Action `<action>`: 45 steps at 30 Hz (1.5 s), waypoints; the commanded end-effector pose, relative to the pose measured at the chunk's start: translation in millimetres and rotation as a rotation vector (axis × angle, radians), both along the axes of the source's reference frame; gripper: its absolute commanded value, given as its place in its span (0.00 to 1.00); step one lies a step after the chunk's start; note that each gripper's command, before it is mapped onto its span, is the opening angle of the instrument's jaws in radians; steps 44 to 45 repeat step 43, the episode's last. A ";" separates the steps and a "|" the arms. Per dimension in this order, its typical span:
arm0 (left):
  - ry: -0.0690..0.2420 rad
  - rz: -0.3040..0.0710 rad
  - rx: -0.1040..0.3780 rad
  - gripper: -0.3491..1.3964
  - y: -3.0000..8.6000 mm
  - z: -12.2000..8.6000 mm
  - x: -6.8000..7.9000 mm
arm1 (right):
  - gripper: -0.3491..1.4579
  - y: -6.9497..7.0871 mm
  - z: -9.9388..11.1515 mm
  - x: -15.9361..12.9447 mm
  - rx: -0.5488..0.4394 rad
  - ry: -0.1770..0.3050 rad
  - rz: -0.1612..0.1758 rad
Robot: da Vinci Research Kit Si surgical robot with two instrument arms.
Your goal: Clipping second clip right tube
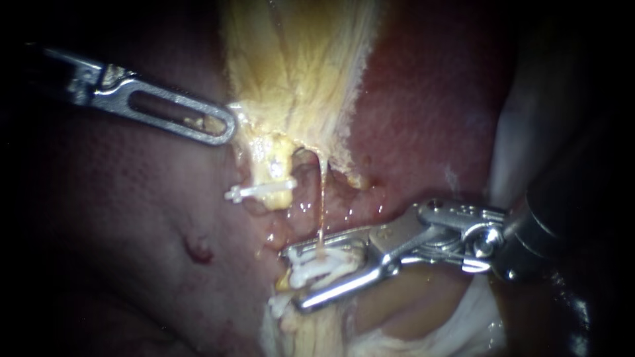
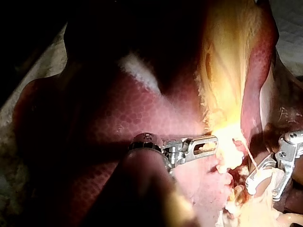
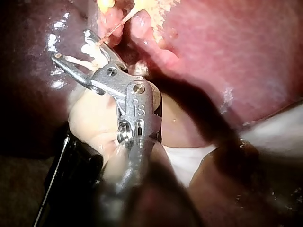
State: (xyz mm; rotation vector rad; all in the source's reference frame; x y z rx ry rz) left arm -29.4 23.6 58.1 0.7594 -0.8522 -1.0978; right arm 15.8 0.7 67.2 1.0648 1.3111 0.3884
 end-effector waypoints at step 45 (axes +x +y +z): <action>-0.001 0.001 0.000 0.00 0.1 0.1 0.1 | 0.00 1.2 0.9 -2.2 0.024 -0.048 -0.005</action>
